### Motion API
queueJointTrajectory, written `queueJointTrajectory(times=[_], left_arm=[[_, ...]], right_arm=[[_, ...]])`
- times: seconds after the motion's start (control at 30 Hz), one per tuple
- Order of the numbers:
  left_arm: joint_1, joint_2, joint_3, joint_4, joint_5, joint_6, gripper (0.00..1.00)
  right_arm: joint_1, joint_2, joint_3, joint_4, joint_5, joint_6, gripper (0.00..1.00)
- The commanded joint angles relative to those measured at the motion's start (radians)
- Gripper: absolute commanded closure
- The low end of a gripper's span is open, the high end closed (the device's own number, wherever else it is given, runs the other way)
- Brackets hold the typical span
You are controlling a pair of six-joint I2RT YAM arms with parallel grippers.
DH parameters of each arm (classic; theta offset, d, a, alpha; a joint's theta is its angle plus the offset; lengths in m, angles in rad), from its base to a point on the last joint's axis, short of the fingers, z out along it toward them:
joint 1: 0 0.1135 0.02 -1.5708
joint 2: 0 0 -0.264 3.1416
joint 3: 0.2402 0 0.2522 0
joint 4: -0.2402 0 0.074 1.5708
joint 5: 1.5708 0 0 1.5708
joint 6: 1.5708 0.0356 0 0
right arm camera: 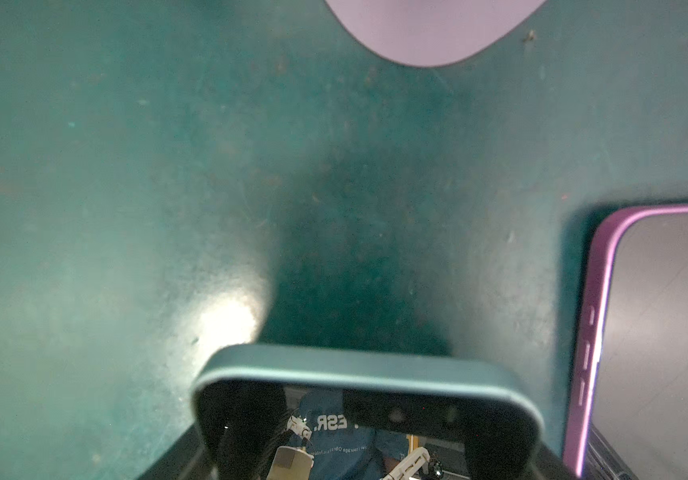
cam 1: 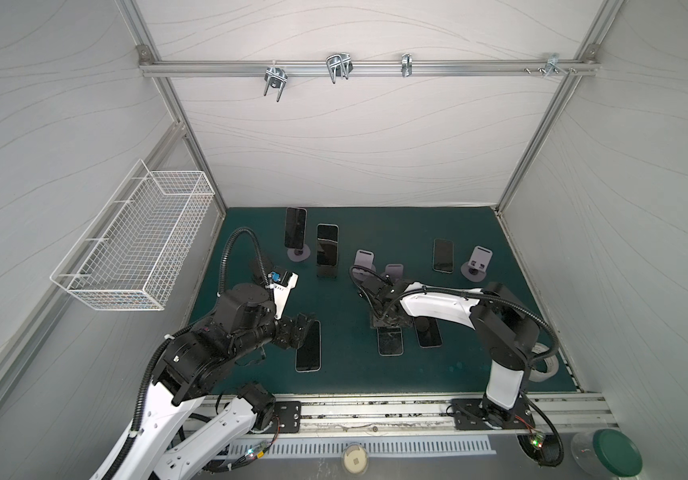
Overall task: Remove the phone from the phone stand
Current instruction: 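Set the mint-framed phone flat on the table and open the right gripper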
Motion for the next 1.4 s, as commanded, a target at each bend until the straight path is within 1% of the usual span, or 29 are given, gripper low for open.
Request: queueJointTrajectory(times=[0.0, 0.23, 0.47, 0.73, 0.93, 1.1, 1.2, 1.37], left_arm=[[-0.004, -0.022, -0.001, -0.004, -0.022, 0.017, 0.14], [-0.003, -0.061, -0.023, -0.007, -0.062, 0.030, 0.12], [-0.003, -0.069, -0.053, 0.035, -0.050, 0.040, 0.11], [-0.003, -0.067, -0.046, 0.035, -0.048, 0.034, 0.11], [-0.003, -0.071, -0.041, 0.025, -0.054, 0.027, 0.11], [-0.003, -0.059, -0.027, 0.034, -0.060, 0.034, 0.11], [-0.003, -0.042, -0.012, 0.043, -0.060, 0.046, 0.11], [-0.003, -0.017, 0.016, 0.049, -0.065, 0.055, 0.11]], right_arm=[[0.026, 0.067, -0.016, -0.056, -0.061, 0.029, 0.31], [0.027, 0.109, 0.004, -0.067, -0.082, 0.025, 0.26], [0.032, 0.126, 0.002, -0.076, -0.086, 0.031, 0.23], [0.036, 0.100, -0.019, -0.080, -0.073, 0.044, 0.19], [0.036, 0.064, -0.038, -0.087, -0.071, 0.048, 0.18], [0.035, 0.028, -0.012, -0.110, -0.055, 0.026, 0.17], [0.034, 0.005, 0.014, -0.134, -0.035, 0.014, 0.14], [0.033, -0.036, 0.055, -0.178, 0.015, -0.005, 0.03]])
